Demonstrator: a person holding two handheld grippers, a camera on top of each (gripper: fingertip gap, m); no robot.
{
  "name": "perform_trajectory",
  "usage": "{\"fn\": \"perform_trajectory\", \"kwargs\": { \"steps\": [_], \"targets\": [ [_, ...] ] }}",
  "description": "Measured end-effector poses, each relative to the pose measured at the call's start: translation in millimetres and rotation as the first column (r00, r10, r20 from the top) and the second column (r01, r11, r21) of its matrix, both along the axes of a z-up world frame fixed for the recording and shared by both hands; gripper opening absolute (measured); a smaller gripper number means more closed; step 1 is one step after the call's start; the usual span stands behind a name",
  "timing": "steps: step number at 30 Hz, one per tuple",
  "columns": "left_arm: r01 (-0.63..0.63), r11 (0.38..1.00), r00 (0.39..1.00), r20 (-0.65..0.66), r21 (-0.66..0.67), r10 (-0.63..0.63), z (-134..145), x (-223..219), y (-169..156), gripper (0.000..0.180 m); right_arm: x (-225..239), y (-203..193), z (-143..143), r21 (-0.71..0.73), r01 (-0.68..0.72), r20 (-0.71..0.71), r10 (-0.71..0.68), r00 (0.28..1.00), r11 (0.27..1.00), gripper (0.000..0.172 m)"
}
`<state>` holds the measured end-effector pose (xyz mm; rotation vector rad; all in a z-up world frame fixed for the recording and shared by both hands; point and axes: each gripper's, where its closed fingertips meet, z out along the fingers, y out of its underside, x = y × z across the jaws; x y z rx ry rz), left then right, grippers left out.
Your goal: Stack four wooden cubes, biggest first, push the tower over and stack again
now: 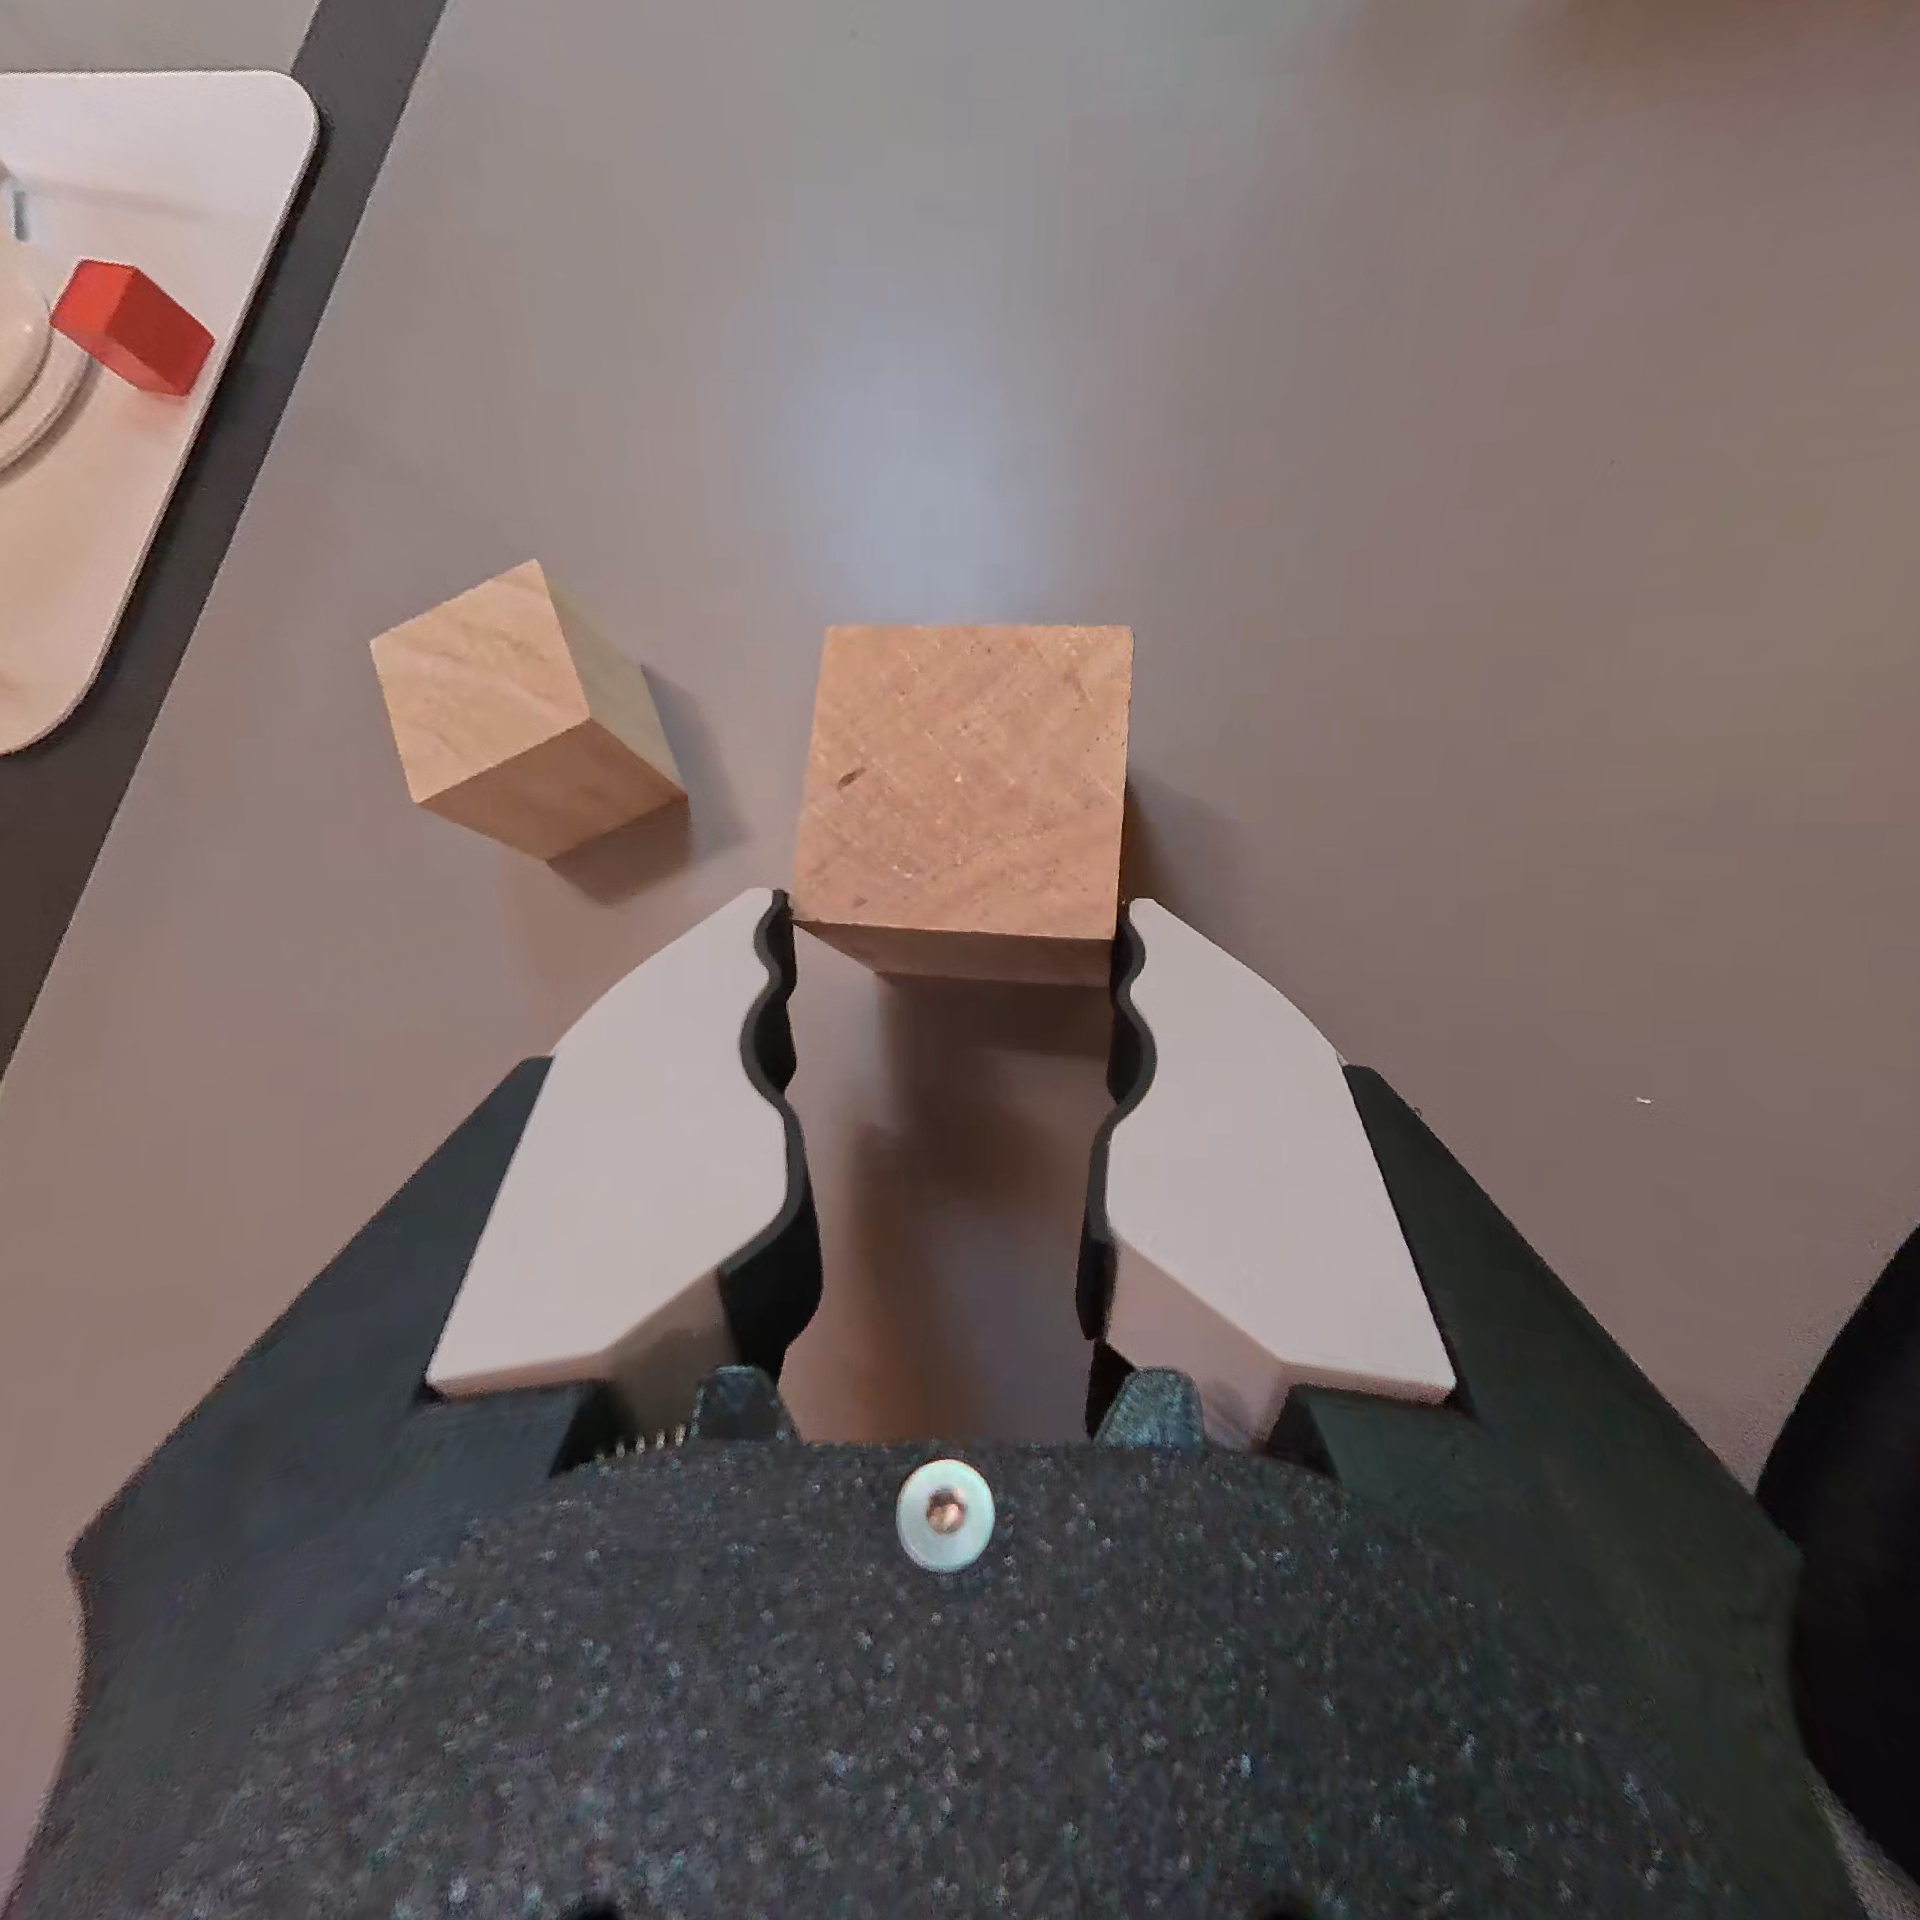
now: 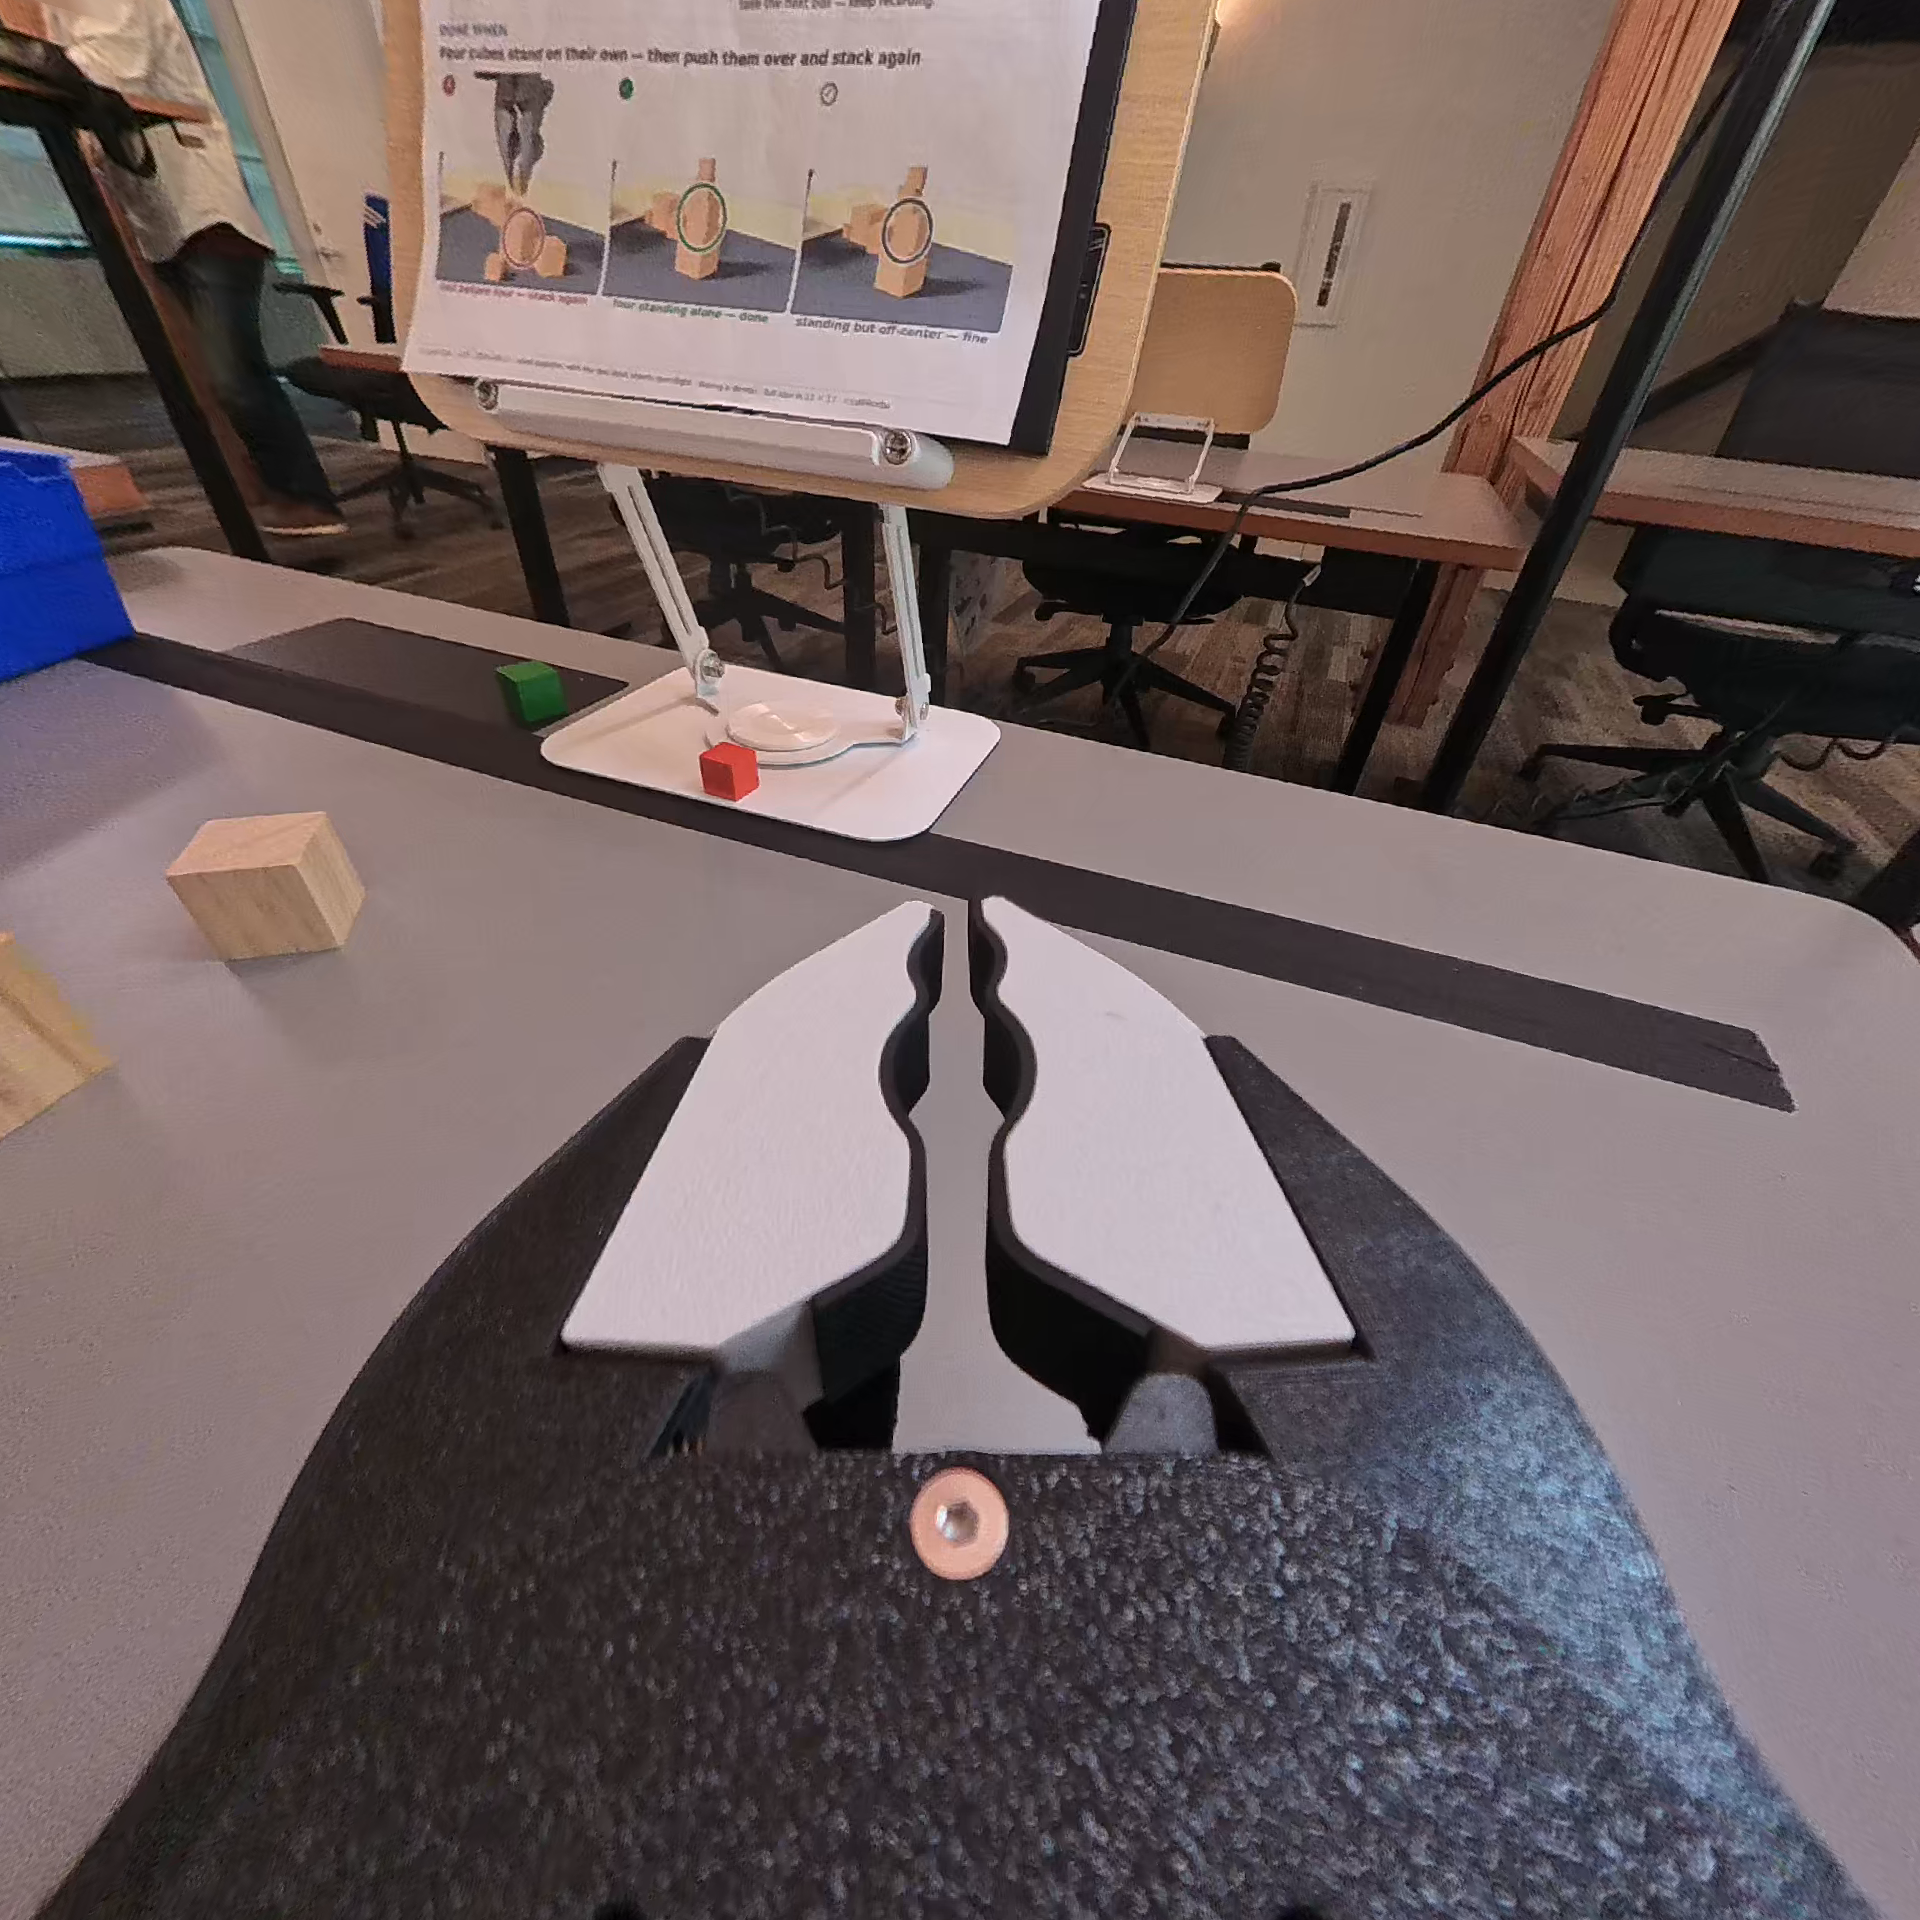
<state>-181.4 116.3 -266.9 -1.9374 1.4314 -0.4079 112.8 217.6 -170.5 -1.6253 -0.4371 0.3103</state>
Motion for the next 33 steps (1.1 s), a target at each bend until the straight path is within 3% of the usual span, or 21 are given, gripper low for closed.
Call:
{"fn": "perform_trajectory", "kwargs": {
  "steps": [6, 8, 11, 13, 16, 20, 25, 26, 30, 33],
  "targets": [
    [-0.002, 1.000, 0.998, 0.061, -0.005, 0.002, 8.2, -0.6, 9.1, 0.062, 1.1, 1.2, -2.0, -0.012, -0.003, -0.002, 0.003, 1.000, 1.000, 0.007],
    [-0.017, 0.998, 0.982, 0.186, -0.059, 0.027, 26.9, -2.9, 7.3, 0.065, 2.0, 1.4, -0.9, -0.009, 0.000, -0.007, 0.000, 1.000, 1.000, 0.007],
    [-0.131, 0.986, 0.914, 0.374, -0.099, 0.159, 58.3, -14.4, 28.0, 0.061, -0.1, 2.2, -0.7, -0.013, -0.008, -0.015, 0.007, 1.000, 1.000, 0.007],
    [-0.245, 0.966, 0.882, 0.395, -0.086, 0.259, 64.7, -19.1, 52.1, 0.060, -3.5, 2.7, -3.0, -0.020, -0.016, -0.012, 0.016, 1.000, 1.000, 0.007],
    [-0.296, 0.949, 0.915, 0.256, -0.104, 0.313, 46.0, -11.6, 73.0, 0.064, -7.7, 2.1, -8.8, -0.035, -0.028, 0.004, 0.028, 1.000, 0.999, 0.008],
    [-0.302, 0.924, 0.943, 0.067, -0.236, 0.325, 12.4, 5.3, 87.4, 0.077, -9.0, 1.6, -12.0, -0.049, -0.036, 0.011, 0.036, 0.999, 0.998, 0.008],
    [-0.359, 0.907, 0.933, -0.097, -0.221, 0.345, -7.9, 9.1, 107.8, 0.060, -7.7, 2.0, -12.3, -0.055, -0.038, 0.002, 0.039, 0.999, 0.998, 0.008],
    [-0.342, 0.911, 0.939, -0.121, -0.231, 0.321, -9.8, 11.1, 106.1, 0.047, -7.6, 2.3, -12.4, -0.056, -0.039, 0.000, 0.039, 0.999, 0.998, 0.008],
    [-0.242, 0.962, 0.956, -0.203, -0.126, 0.214, 2.1, 9.4, 107.2, 0.044, -7.5, 2.4, -12.4, -0.060, -0.043, -0.005, 0.043, 0.999, 0.997, 0.008],
    [-0.112, 0.991, 0.985, -0.143, -0.069, 0.101, 39.7, 14.0, 97.6, 0.044, -7.7, 2.2, -11.9, -0.060, -0.046, -0.010, 0.046, 0.999, 0.997, 0.007]
  ]
}}
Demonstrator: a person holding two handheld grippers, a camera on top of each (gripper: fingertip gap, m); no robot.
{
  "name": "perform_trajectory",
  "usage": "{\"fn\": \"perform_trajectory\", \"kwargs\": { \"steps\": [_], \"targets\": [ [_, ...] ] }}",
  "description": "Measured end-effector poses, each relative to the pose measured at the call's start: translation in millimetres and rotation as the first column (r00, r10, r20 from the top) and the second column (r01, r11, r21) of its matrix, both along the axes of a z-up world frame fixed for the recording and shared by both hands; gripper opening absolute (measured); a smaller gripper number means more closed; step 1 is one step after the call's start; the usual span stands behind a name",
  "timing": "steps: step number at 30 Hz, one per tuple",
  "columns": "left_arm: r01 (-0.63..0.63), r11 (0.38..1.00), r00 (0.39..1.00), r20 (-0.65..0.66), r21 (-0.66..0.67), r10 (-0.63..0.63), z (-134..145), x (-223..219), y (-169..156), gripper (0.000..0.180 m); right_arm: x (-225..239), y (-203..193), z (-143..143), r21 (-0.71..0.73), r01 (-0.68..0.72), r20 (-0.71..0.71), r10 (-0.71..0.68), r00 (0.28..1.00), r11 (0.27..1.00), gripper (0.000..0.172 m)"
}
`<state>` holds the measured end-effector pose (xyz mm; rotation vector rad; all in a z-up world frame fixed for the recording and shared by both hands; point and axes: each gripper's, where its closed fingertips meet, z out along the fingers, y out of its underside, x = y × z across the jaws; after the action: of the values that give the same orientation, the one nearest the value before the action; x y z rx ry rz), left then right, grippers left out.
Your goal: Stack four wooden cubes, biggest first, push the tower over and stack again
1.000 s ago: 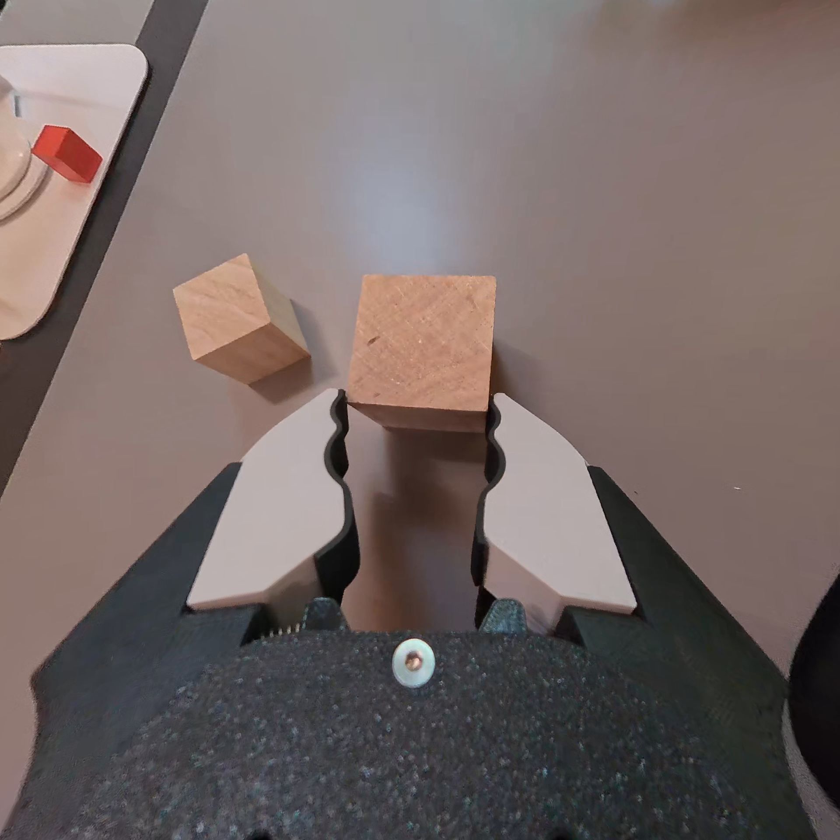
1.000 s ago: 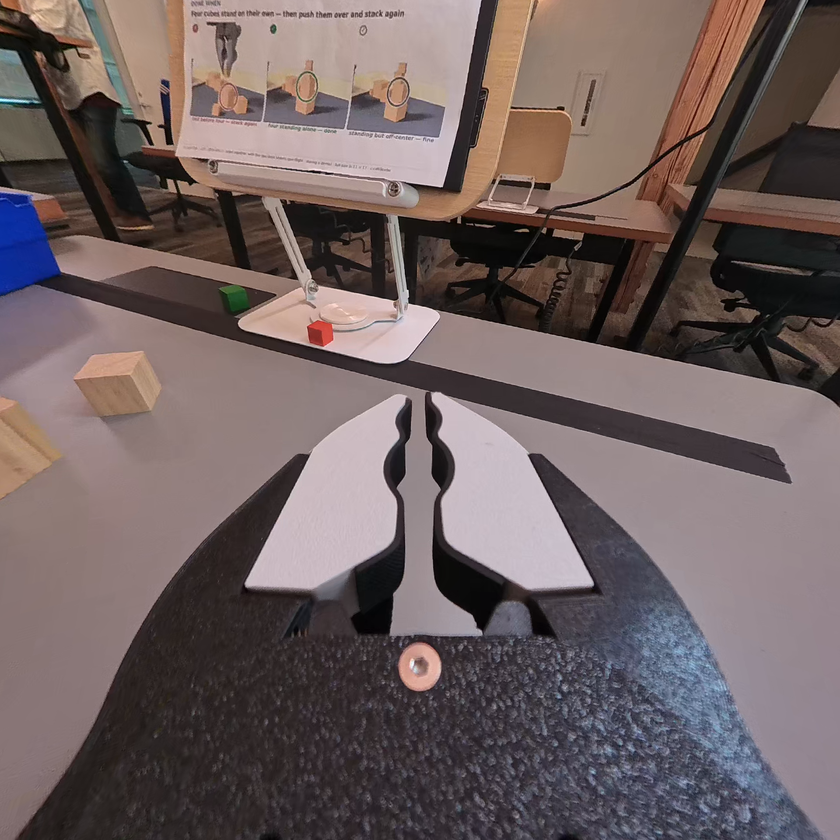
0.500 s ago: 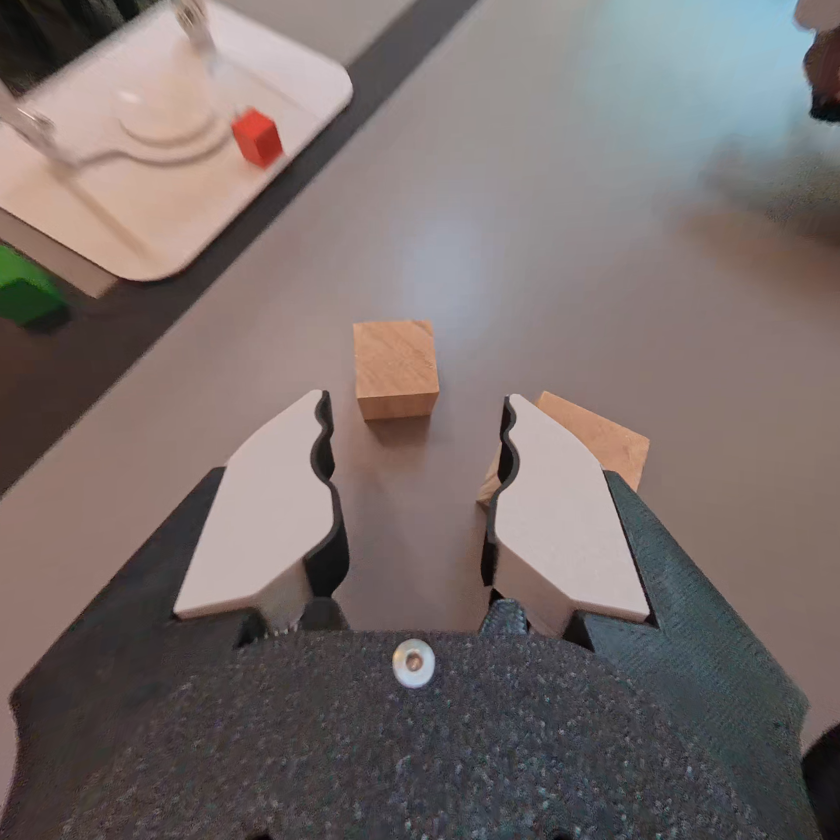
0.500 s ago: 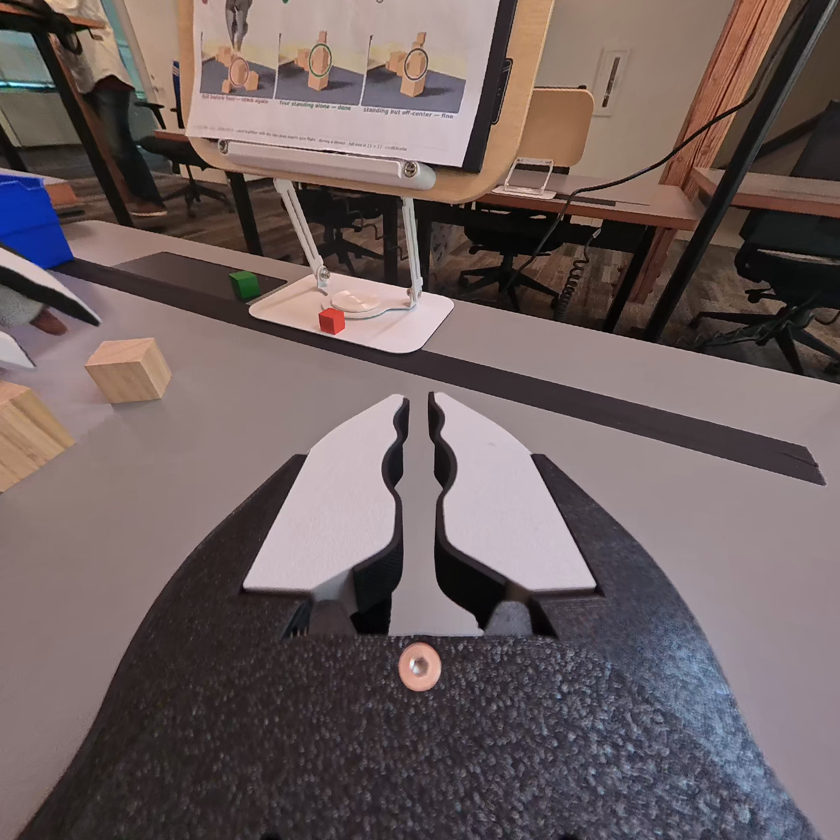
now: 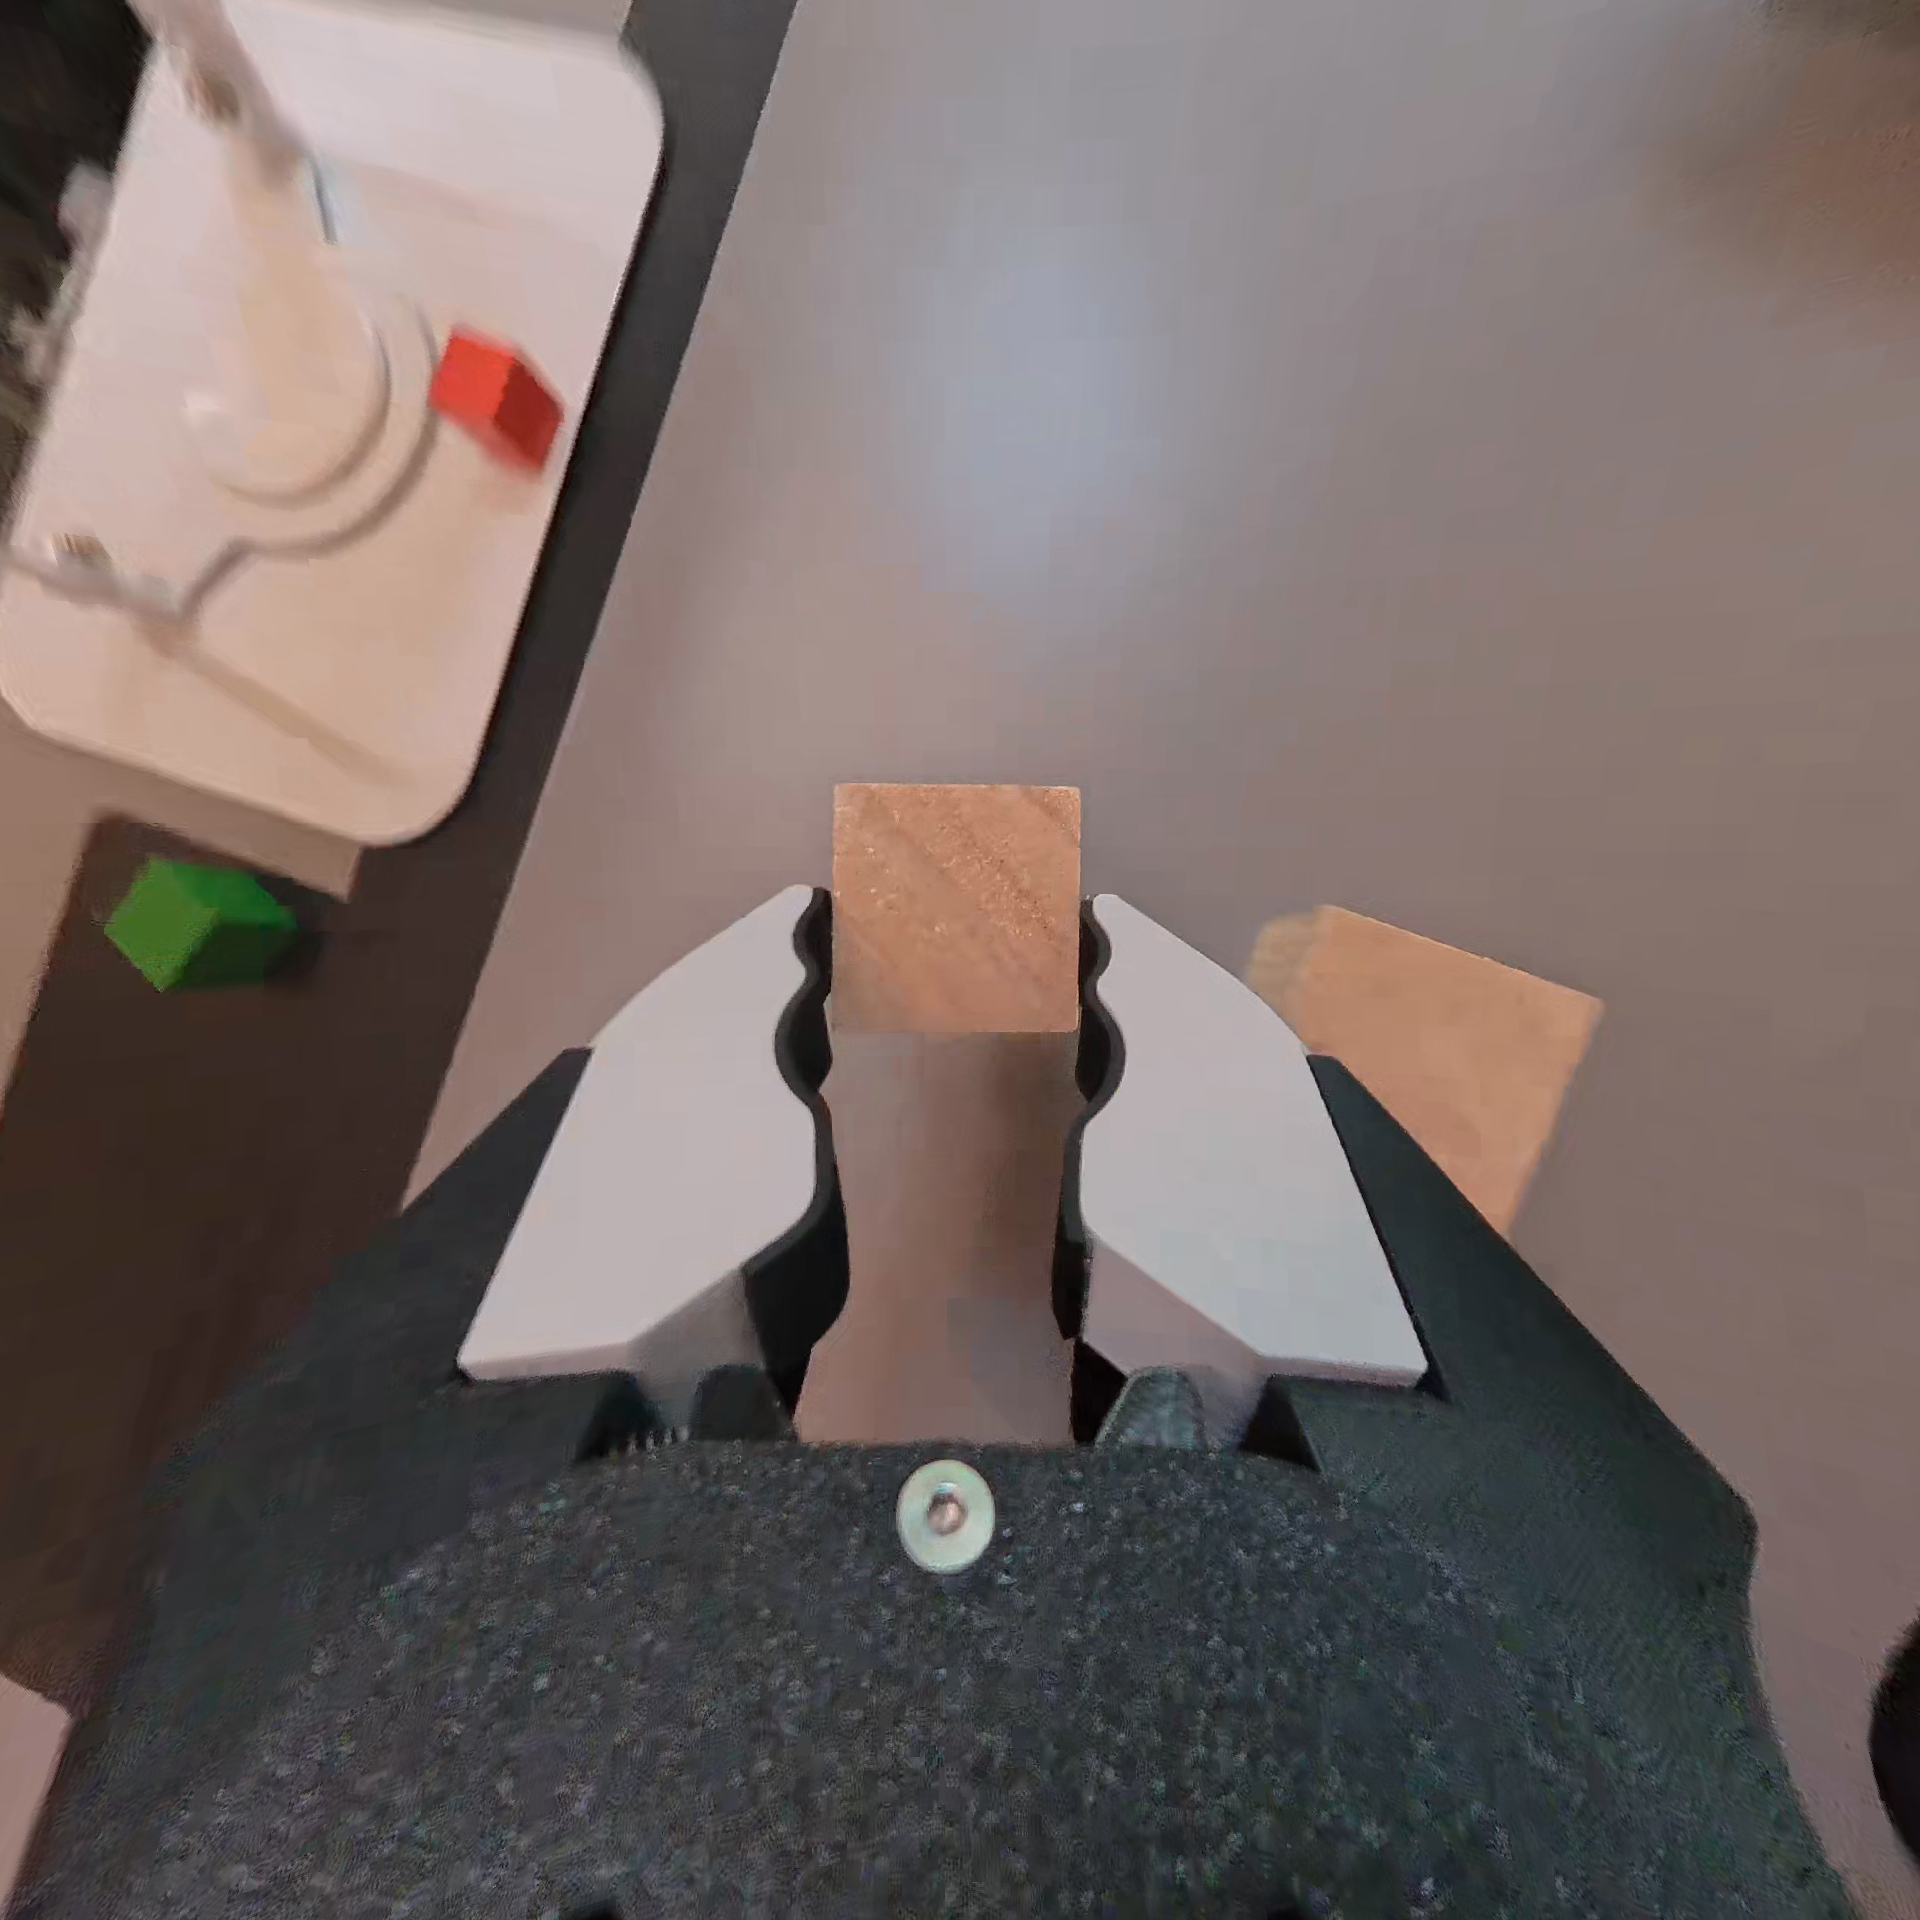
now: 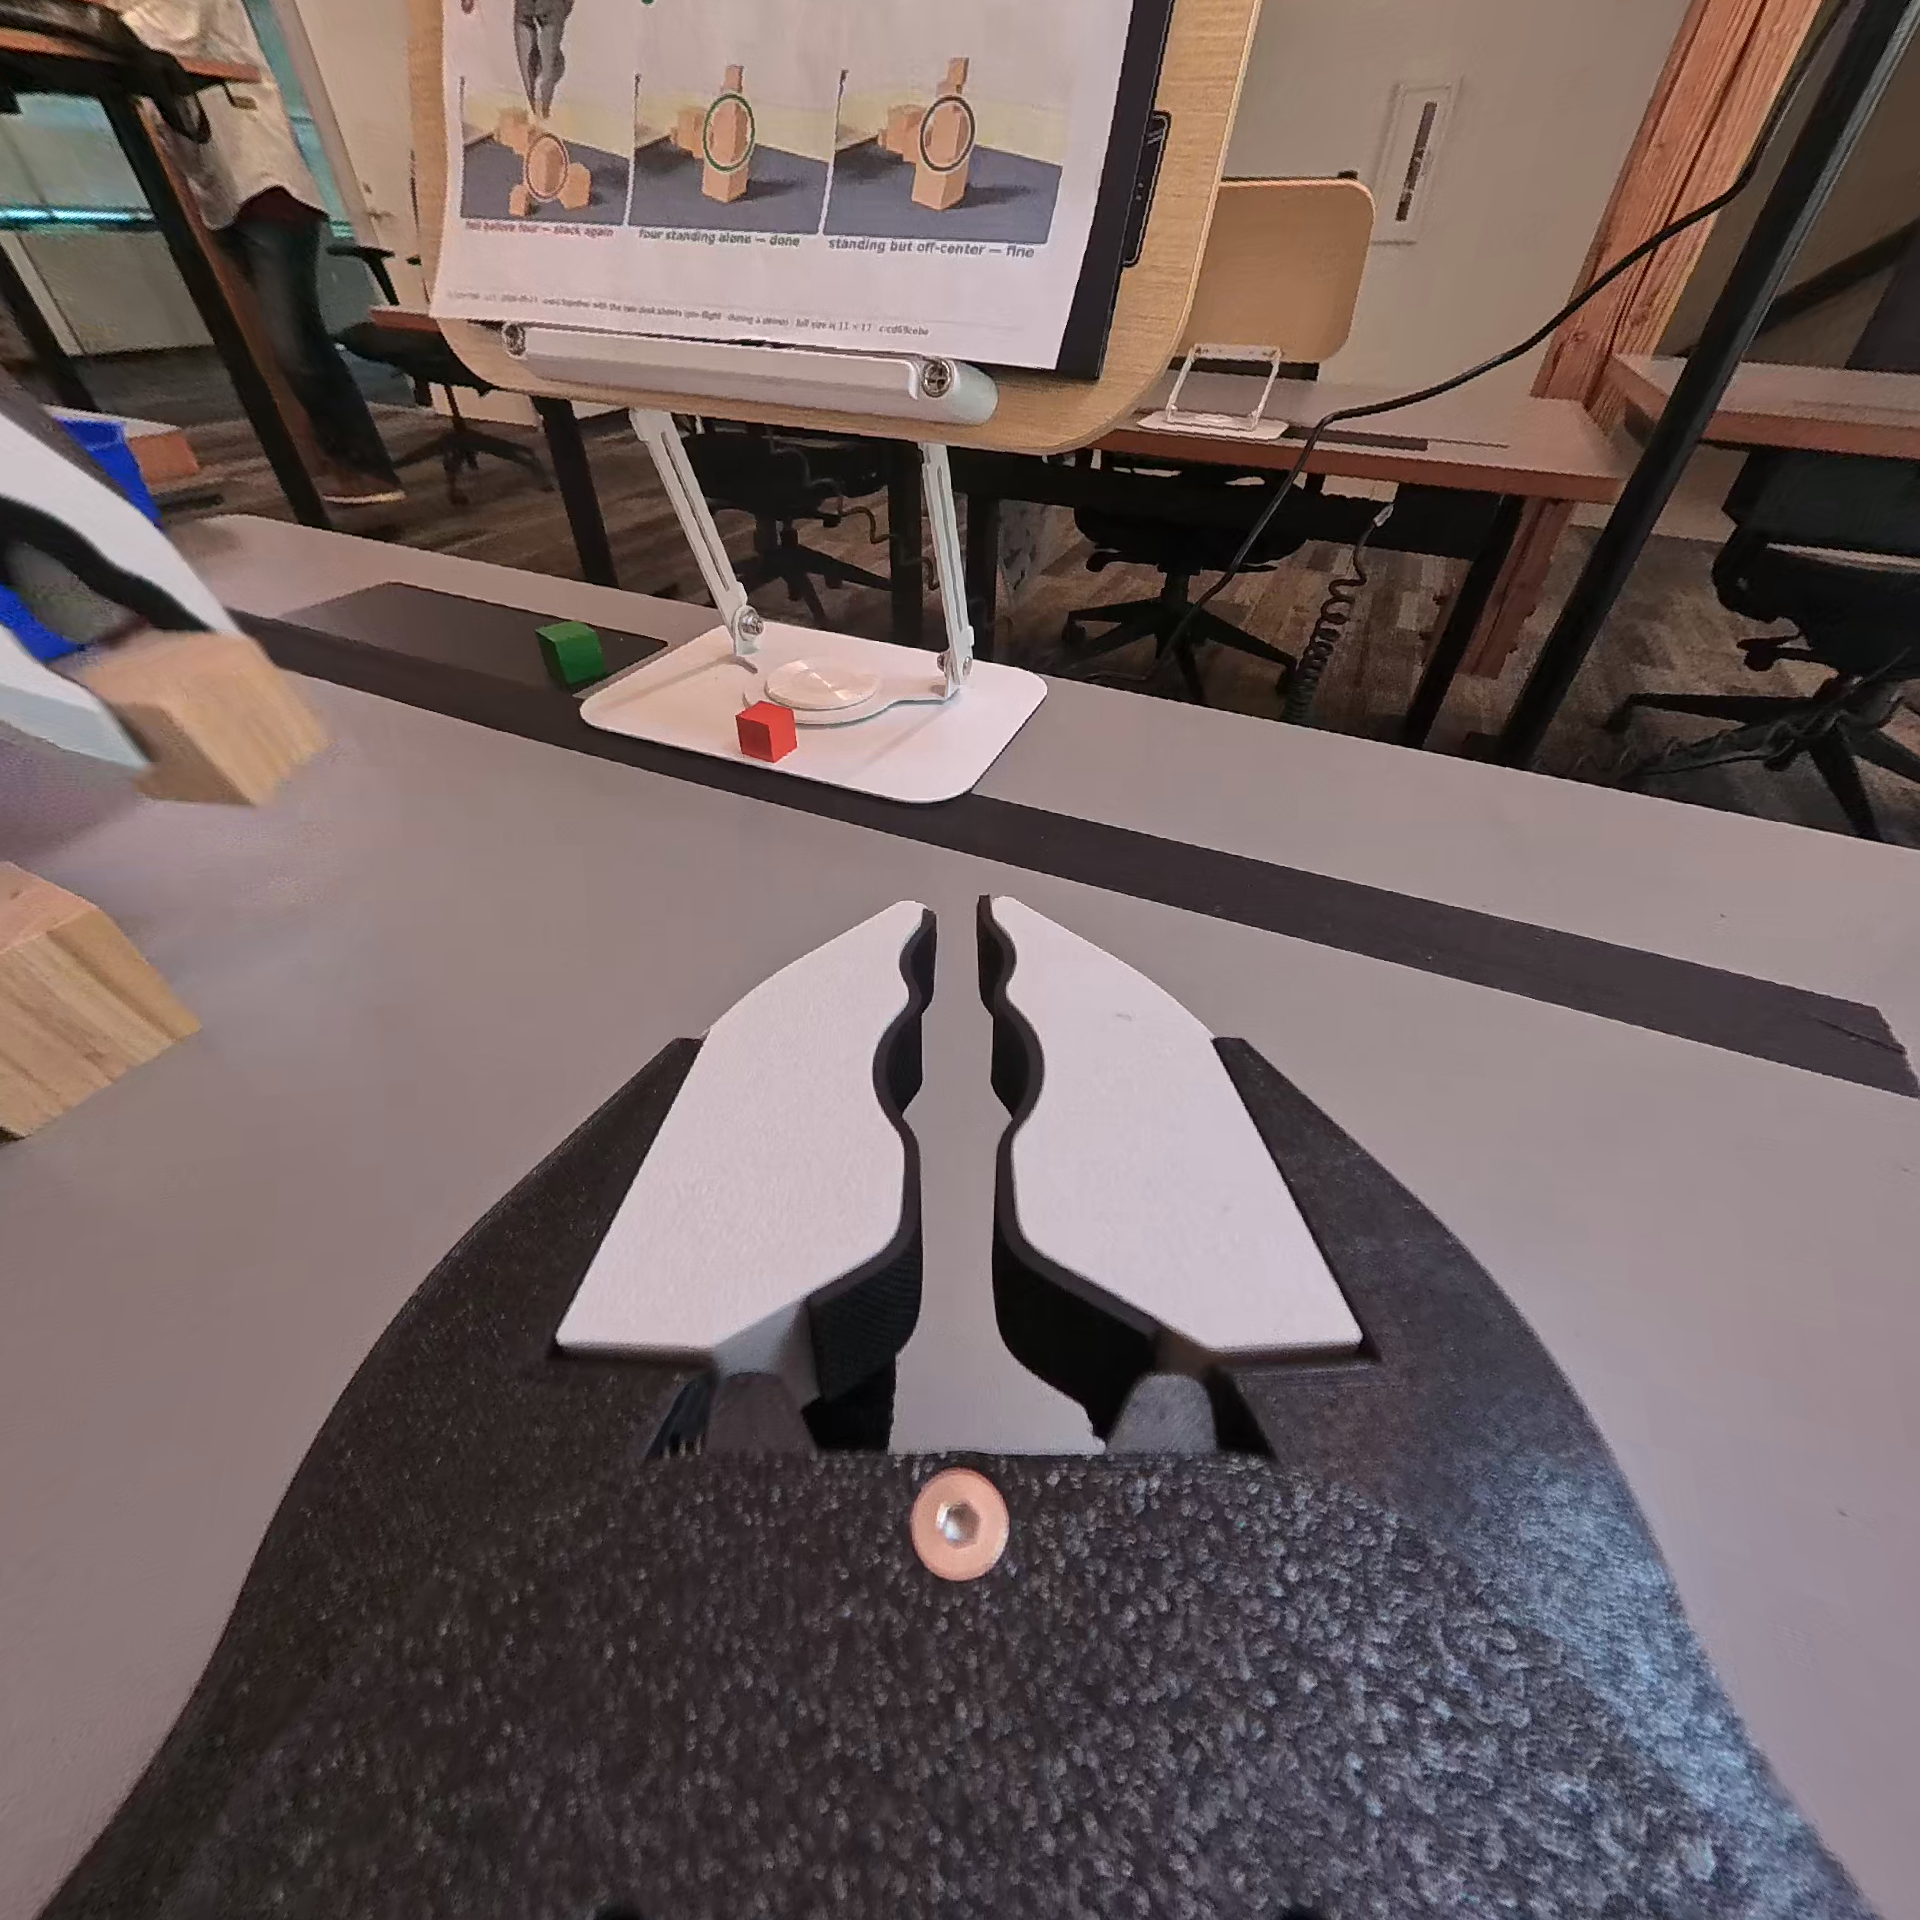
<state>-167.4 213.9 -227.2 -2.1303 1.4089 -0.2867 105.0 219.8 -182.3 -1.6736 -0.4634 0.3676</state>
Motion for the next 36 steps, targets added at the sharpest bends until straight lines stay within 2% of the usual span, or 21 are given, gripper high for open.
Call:
{"fn": "perform_trajectory", "kwargs": {
  "steps": [4, 6, 8, 11, 16, 36],
  "targets": [
    [0.238, 0.971, 0.967, 0.096, -0.006, -0.236, 50.8, 13.0, -49.3, 0.044, -2.3, -0.2, -0.5, -0.003, -0.009, -0.003, 0.009, 1.000, 1.000, 0.007],
    [0.316, 0.948, 0.947, 0.082, -0.038, -0.312, 53.6, 14.0, -72.2, 0.044, -3.9, -0.5, -1.4, -0.006, -0.014, 0.000, 0.014, 1.000, 1.000, 0.007],
    [0.347, 0.934, 0.937, 0.066, -0.082, -0.342, 44.3, 14.2, -86.3, 0.044, -4.9, -1.1, -2.0, -0.007, -0.018, 0.006, 0.018, 1.000, 1.000, 0.007],
    [0.344, 0.932, 0.939, 0.051, -0.115, -0.340, 25.9, 12.6, -90.8, 0.044, -4.8, -1.9, -1.7, -0.005, -0.019, 0.008, 0.019, 1.000, 1.000, 0.007],
    [0.357, 0.924, 0.934, 0.076, -0.140, -0.349, 13.2, 15.0, -92.4, 0.044, -3.9, -1.6, -1.1, -0.005, -0.019, 0.004, 0.019, 1.000, 1.000, 0.007],
    [0.354, 0.926, 0.933, 0.119, -0.130, -0.340, 1.9, 13.5, -89.9, 0.044, -0.1, -0.3, -1.1, -0.002, -0.011, 0.000, 0.011, 1.000, 1.000, 0.006]
  ]
}}
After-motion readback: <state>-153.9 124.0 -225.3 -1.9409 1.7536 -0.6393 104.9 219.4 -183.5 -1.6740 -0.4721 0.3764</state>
